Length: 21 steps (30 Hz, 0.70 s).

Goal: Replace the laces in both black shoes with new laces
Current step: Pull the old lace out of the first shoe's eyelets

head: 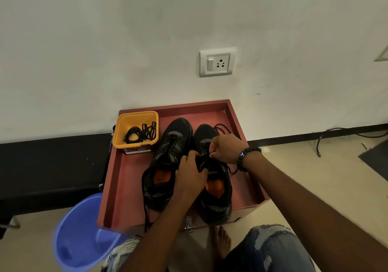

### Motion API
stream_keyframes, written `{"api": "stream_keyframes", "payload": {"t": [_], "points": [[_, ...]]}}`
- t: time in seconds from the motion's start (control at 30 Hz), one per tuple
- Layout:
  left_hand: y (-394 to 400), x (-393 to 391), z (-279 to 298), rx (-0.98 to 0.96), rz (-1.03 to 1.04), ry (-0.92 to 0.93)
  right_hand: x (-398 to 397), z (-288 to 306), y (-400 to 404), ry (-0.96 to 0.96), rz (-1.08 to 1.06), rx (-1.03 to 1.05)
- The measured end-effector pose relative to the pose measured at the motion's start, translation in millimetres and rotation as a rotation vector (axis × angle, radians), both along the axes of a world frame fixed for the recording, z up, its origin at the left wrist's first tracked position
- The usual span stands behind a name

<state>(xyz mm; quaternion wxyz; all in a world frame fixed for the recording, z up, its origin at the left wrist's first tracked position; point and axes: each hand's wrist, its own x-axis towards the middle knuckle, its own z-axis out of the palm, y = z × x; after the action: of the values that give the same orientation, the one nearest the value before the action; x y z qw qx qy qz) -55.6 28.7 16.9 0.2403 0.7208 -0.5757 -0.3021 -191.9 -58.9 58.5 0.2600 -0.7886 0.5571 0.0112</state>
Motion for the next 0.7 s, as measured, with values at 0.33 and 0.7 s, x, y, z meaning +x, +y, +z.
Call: {"api": "stream_keyframes", "payload": {"t": [0.33,0.7], "points": [[0.3,0.1,-2.1,-0.017,-0.035,0.009,9.3,-6.2,2.5,0.084,0.017,0.033],[-4.7,5.2,0.9,-0.045,-0.065,-0.081,-19.8,2.0,1.4,-0.808,-0.385,0.731]]}}
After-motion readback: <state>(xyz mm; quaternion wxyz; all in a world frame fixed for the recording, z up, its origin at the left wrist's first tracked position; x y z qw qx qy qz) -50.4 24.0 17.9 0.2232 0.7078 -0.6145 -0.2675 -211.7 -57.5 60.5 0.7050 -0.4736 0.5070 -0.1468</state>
